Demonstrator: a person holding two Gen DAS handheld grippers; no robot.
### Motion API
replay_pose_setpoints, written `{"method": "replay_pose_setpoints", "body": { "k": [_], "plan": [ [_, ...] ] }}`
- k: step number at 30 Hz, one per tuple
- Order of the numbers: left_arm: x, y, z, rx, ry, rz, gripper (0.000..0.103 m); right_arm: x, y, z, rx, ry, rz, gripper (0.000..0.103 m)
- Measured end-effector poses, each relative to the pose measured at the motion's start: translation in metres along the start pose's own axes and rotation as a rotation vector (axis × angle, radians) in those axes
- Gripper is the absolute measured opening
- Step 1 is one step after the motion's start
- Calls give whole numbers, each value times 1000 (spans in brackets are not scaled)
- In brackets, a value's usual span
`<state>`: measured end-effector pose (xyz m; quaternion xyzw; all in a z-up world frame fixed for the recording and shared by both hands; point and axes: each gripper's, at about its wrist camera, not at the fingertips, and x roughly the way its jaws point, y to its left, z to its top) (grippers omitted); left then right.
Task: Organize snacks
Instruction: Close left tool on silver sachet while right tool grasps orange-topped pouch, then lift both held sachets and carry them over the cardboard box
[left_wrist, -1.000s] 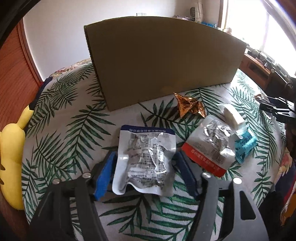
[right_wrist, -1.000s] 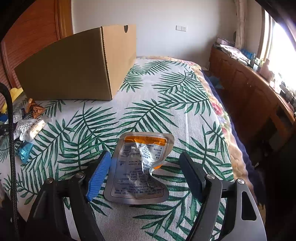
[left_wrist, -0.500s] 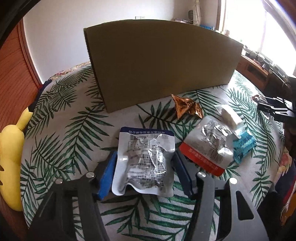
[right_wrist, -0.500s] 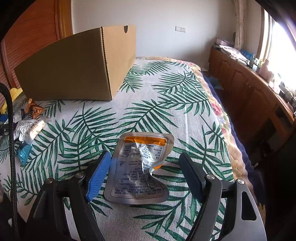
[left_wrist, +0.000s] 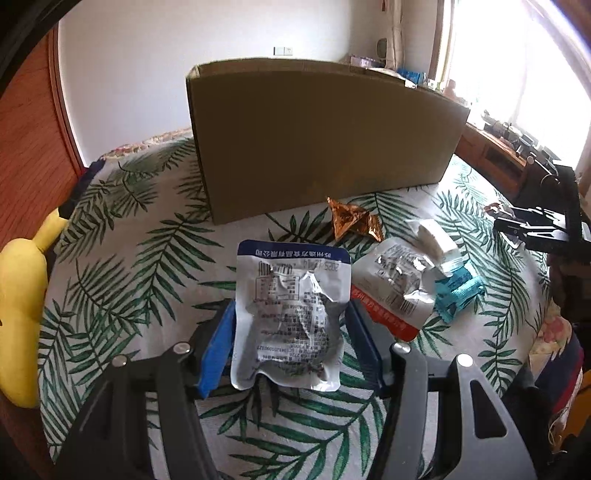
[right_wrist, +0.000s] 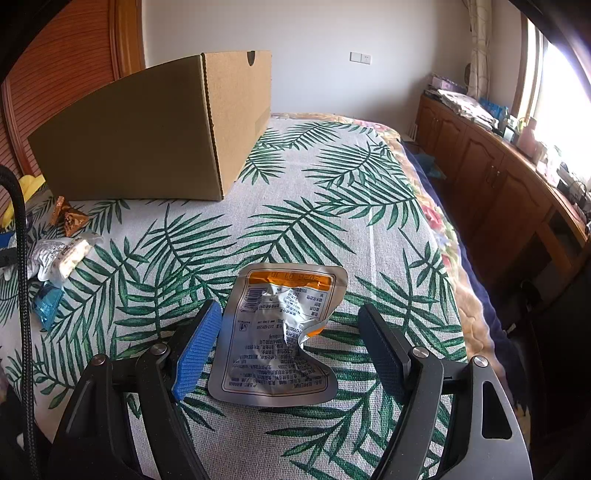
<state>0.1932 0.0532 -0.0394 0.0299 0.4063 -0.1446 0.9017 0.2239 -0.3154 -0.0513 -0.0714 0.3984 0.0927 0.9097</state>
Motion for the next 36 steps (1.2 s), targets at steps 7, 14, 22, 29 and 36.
{"method": "replay_pose_setpoints", "body": {
  "k": [7, 14, 22, 29, 36],
  "plan": [
    [-15, -4, 5, -5, -40, 3, 59, 0, 1, 0, -1, 2, -2, 78],
    [-23, -10, 11, 2, -64, -4, 59, -6, 2, -5, -5, 31, 29, 69],
    [-24, -24, 17, 12, -78, -26, 59, -23, 10, -4, -46, 49, 68, 26],
    [-29, -33, 20, 19, -92, -40, 59, -39, 12, -3, -15, 0, 91, 22],
    [-40, -35, 28, 9, -126, -43, 59, -57, 14, 6, -5, -51, 111, 22]
  ]
}}
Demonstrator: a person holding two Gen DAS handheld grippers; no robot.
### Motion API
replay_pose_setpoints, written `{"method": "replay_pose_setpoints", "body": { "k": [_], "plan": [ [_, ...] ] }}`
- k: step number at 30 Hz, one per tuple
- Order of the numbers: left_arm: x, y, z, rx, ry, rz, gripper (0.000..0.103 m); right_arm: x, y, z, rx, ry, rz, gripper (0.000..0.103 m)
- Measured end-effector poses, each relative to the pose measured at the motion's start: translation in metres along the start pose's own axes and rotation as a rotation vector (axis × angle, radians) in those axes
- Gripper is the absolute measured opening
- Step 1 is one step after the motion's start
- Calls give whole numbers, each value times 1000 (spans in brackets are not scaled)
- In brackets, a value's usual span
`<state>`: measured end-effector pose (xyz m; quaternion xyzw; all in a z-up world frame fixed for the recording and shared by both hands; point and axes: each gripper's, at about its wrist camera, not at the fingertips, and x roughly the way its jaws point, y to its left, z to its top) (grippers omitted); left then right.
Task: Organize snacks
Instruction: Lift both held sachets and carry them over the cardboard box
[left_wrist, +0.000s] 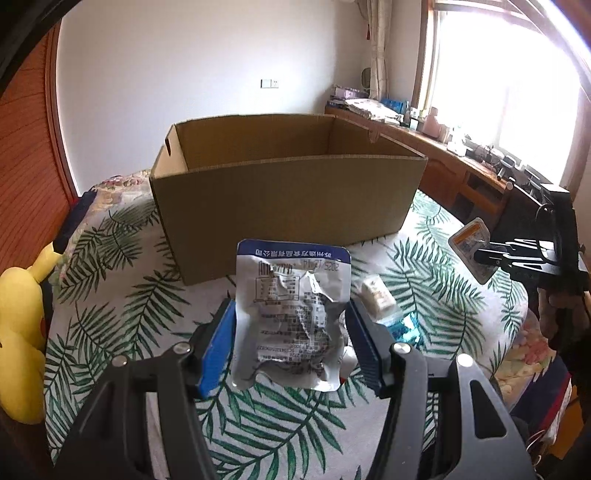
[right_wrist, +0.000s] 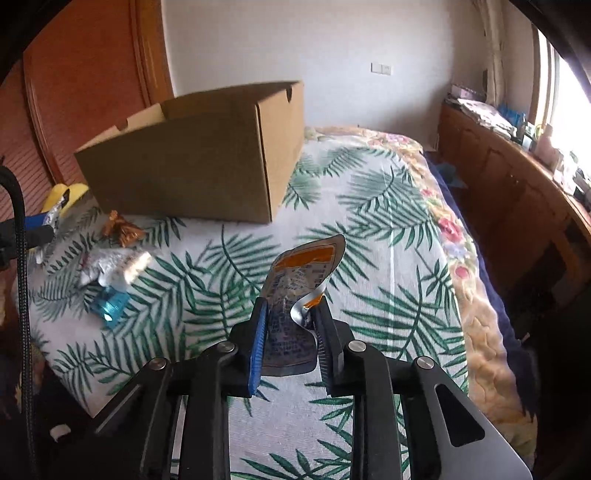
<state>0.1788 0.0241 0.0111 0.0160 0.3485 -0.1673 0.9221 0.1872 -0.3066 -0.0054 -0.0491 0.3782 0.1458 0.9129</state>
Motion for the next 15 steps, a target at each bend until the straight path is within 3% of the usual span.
{"method": "replay_pose_setpoints", "body": {
  "k": [15],
  "plan": [
    [-12, -3, 43, -21, -80, -9, 59, -31, 33, 51, -49, -113, 56, 22]
  ]
}}
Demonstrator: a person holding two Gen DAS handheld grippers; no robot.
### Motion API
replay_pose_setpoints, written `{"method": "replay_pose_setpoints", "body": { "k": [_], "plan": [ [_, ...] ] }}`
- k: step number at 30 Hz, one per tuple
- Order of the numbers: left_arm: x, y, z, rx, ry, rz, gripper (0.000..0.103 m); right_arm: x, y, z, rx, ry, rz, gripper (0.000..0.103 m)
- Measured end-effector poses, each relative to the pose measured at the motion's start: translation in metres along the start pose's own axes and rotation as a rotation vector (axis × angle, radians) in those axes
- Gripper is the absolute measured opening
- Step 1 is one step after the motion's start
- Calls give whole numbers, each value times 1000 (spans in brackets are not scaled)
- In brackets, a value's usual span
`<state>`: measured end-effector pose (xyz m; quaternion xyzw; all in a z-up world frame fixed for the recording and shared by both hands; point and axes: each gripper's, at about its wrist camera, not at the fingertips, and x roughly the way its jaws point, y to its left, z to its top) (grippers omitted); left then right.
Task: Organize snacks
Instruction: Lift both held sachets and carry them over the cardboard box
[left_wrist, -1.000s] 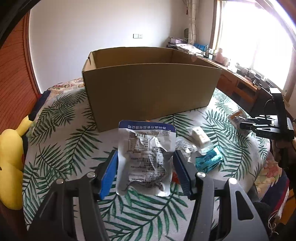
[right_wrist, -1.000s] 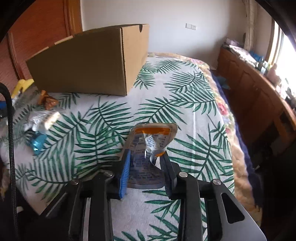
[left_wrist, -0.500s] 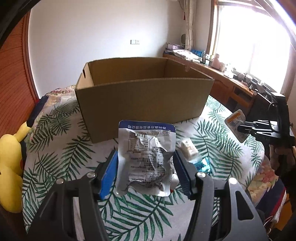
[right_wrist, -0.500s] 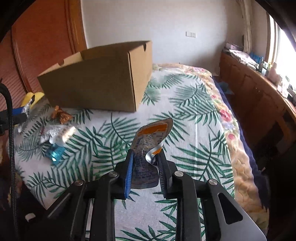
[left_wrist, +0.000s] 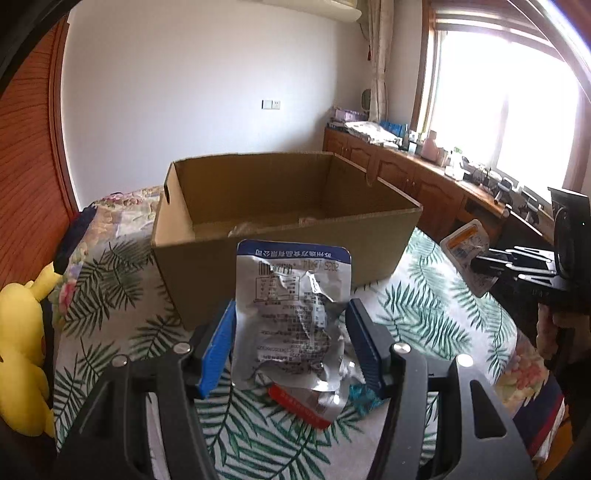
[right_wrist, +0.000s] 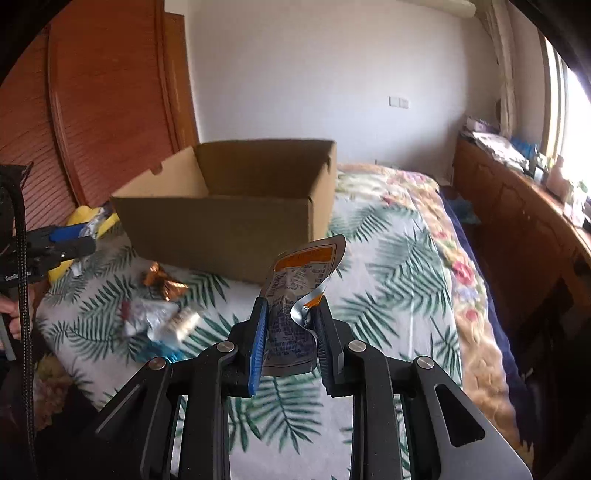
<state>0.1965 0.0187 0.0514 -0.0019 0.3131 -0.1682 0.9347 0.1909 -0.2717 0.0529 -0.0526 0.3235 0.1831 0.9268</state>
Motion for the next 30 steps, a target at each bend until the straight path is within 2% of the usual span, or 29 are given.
{"method": "replay_pose_setpoints", "body": {
  "k": [18, 30],
  "plan": [
    [15, 6, 52, 20, -45, 43, 59, 29, 25, 66, -27, -40, 29, 22],
    [47, 13, 71, 6, -11, 63, 59, 58, 27, 96, -3, -24, 41, 22]
  ]
}}
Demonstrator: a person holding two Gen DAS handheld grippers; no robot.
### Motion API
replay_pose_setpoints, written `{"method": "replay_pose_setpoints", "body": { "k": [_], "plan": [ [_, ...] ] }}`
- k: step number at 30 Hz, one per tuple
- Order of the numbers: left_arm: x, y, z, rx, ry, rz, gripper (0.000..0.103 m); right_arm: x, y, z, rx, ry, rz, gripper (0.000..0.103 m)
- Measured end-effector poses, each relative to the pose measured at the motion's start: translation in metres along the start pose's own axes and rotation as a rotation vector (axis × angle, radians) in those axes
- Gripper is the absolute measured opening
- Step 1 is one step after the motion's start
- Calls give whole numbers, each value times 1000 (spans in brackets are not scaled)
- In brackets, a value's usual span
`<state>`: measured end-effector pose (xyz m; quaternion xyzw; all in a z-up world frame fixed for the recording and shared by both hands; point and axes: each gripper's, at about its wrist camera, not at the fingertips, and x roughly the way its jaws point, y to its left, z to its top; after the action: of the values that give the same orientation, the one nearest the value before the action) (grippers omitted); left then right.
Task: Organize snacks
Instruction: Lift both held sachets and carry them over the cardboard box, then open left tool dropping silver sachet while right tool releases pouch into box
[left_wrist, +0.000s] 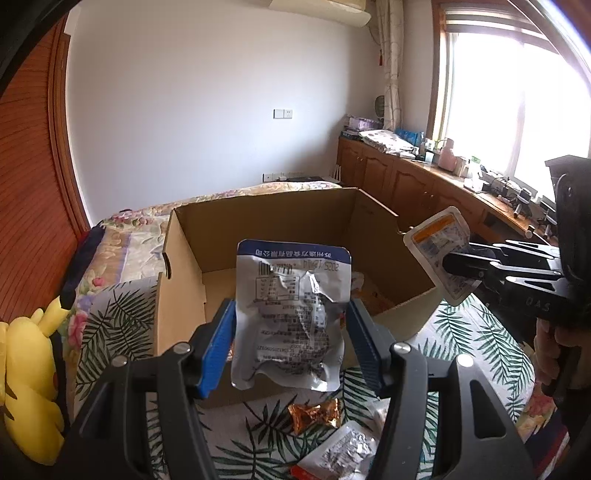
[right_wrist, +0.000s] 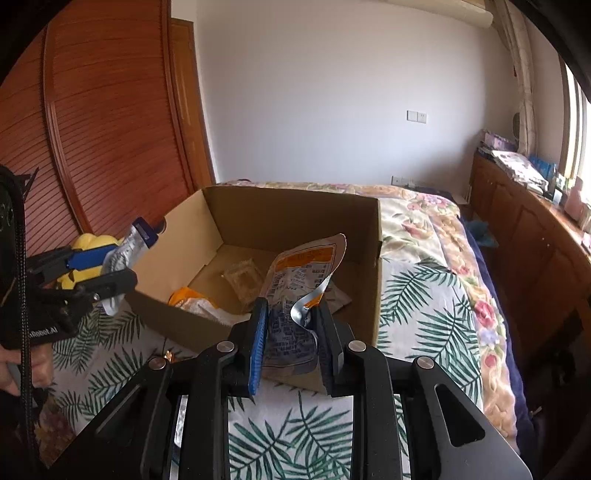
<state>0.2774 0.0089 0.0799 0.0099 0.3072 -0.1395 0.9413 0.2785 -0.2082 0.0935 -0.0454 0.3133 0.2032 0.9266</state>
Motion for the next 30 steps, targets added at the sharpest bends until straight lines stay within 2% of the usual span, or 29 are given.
{"method": "replay_pose_setpoints", "body": {
  "k": [17, 30],
  "plan": [
    [38, 4, 8, -39, 59, 42, 60, 44, 4, 14, 43, 53, -21, 23],
    [41, 4, 7, -58, 57, 51, 61, 61, 10, 0, 30, 91, -37, 26]
  ]
}}
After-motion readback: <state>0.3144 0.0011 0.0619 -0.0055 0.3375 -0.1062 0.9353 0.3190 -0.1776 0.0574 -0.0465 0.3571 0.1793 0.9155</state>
